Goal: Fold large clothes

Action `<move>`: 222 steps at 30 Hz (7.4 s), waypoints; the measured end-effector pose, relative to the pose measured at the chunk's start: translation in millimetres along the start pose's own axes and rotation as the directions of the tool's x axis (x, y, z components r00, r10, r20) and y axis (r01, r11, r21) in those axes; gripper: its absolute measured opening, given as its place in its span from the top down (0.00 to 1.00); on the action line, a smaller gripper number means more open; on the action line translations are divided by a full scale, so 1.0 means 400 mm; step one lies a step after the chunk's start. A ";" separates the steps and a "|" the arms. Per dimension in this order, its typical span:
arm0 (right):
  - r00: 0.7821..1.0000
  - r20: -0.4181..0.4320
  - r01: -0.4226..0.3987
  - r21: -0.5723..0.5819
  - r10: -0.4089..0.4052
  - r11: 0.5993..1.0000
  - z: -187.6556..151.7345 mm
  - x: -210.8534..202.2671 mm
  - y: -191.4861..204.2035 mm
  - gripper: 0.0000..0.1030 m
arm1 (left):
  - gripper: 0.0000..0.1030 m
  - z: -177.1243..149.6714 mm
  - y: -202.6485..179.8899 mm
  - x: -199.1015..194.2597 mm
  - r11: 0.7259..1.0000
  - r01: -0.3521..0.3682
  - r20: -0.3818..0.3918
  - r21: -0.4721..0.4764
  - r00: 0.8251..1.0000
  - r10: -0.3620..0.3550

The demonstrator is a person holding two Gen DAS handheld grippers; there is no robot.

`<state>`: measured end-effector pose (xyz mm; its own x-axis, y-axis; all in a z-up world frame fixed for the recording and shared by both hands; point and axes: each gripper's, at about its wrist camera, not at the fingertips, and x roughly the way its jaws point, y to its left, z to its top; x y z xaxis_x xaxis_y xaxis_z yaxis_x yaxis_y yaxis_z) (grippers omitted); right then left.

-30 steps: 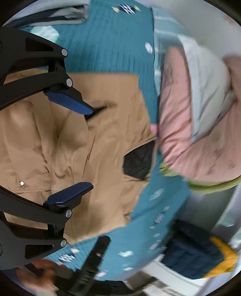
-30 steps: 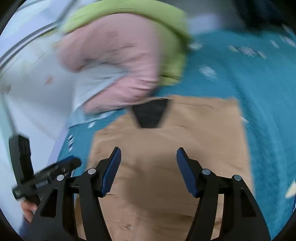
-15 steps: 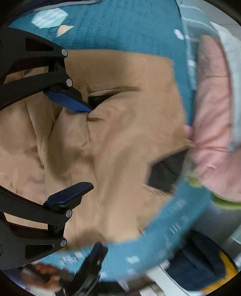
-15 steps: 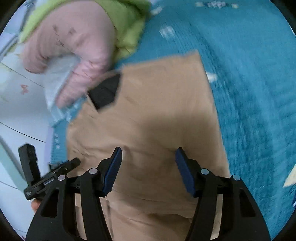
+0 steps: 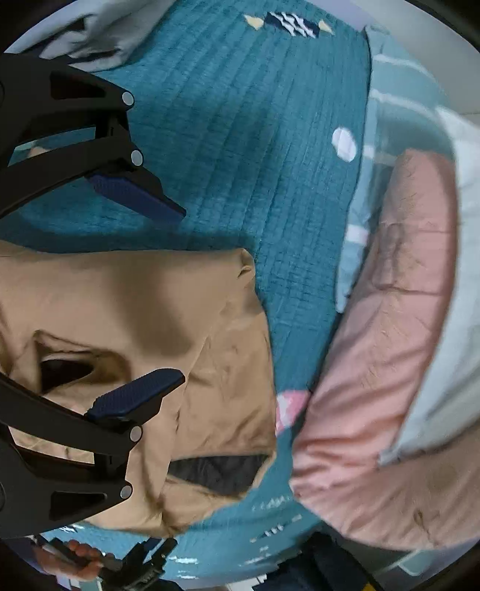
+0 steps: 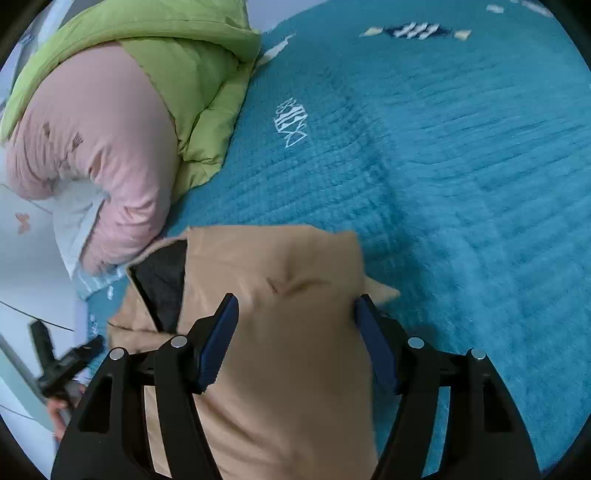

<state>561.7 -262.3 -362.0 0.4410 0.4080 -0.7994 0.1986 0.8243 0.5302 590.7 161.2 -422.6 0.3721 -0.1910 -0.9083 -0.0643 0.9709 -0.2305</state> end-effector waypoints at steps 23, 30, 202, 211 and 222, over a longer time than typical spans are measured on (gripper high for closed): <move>0.971 0.145 -0.150 -0.237 0.188 0.960 -0.104 -0.273 0.103 0.87 | 0.85 -0.127 -0.047 -0.275 0.963 0.179 0.150 0.199 0.966 -0.211; 0.967 0.136 -0.168 -0.285 0.214 0.944 -0.291 -0.478 0.134 0.87 | 0.85 -0.340 -0.038 -0.472 0.947 0.204 0.191 0.249 0.948 -0.255; 0.759 0.397 -0.613 0.169 0.516 0.772 -1.024 -0.445 0.075 0.82 | 0.18 -0.850 -0.072 -0.617 0.877 0.476 0.245 -0.064 0.860 -0.449; 0.775 0.533 -0.612 0.497 0.340 0.615 -1.079 -0.459 -0.186 0.81 | 0.18 -0.900 -0.219 -0.431 0.928 0.373 0.039 -0.009 0.927 -0.372; 0.932 0.341 -0.271 0.428 0.123 0.862 -1.008 -0.545 -0.162 0.42 | 0.18 -0.944 -0.279 -0.339 0.941 0.336 -0.073 0.037 0.940 -0.332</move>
<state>99.6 -246.2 -335.9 0.7340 0.3478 -0.5833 0.4268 0.4319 0.7946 197.9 24.3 -405.4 0.3040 -0.5129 -0.8028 0.0985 0.8551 -0.5090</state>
